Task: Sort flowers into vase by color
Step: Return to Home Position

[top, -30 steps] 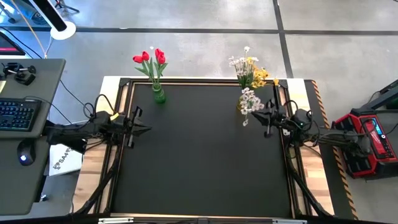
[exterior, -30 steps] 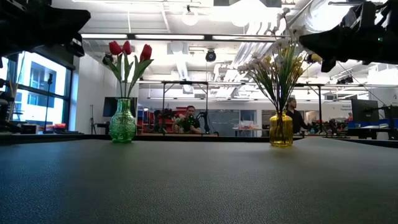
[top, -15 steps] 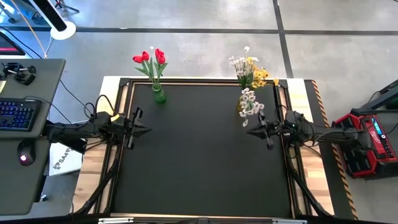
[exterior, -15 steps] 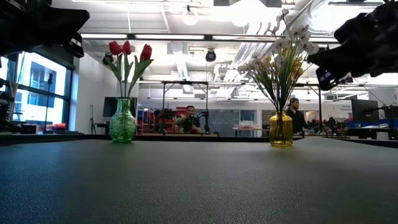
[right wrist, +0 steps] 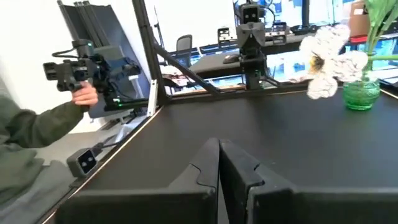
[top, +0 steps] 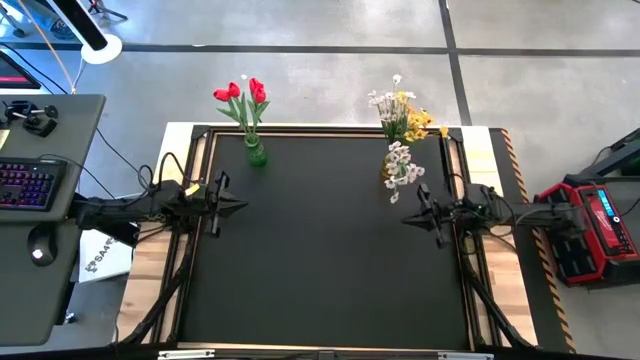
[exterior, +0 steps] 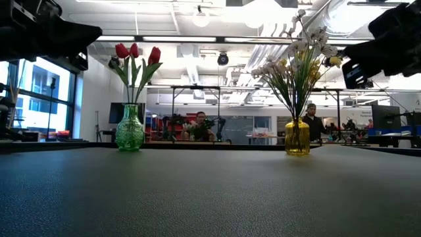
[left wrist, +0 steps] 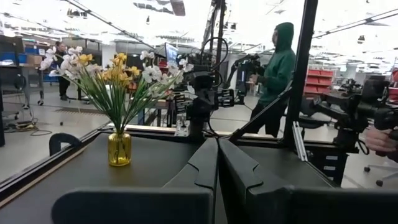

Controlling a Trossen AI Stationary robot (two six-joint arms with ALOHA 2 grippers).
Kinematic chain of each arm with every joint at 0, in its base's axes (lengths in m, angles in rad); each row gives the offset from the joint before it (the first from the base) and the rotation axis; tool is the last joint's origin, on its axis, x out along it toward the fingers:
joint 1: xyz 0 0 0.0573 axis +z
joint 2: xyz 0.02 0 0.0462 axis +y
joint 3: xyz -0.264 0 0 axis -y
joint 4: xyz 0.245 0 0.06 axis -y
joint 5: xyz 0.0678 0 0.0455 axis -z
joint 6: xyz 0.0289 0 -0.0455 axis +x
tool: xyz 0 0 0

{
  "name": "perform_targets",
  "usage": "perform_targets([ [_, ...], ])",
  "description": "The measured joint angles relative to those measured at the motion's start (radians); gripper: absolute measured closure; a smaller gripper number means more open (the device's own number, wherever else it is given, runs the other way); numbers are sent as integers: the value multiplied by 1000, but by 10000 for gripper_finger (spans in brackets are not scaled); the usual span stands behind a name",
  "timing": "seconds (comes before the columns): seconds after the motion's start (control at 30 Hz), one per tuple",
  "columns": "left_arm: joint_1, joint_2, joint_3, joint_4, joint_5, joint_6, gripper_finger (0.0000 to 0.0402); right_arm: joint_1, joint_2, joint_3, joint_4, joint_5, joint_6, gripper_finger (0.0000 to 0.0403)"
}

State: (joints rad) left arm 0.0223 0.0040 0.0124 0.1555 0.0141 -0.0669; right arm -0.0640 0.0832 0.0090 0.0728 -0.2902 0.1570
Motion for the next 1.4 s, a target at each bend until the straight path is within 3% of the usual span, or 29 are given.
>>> perform_targets([
  [0.13,0,0,0,-1,0,-4,401,41,-84,0,-9,-10,-15,403],
  [0.4,0,2,0,-8,0,-10,401,95,-72,0,-16,-9,-72,403],
  [0.93,0,2,0,-11,0,8,401,97,-72,0,-15,2,-79,403],
  [1.17,0,3,0,-148,-1,43,401,97,-72,0,-15,2,-100,403],
  [1.4,0,16,0,-142,-4,-9,401,97,-71,0,-15,3,-86,402],
])
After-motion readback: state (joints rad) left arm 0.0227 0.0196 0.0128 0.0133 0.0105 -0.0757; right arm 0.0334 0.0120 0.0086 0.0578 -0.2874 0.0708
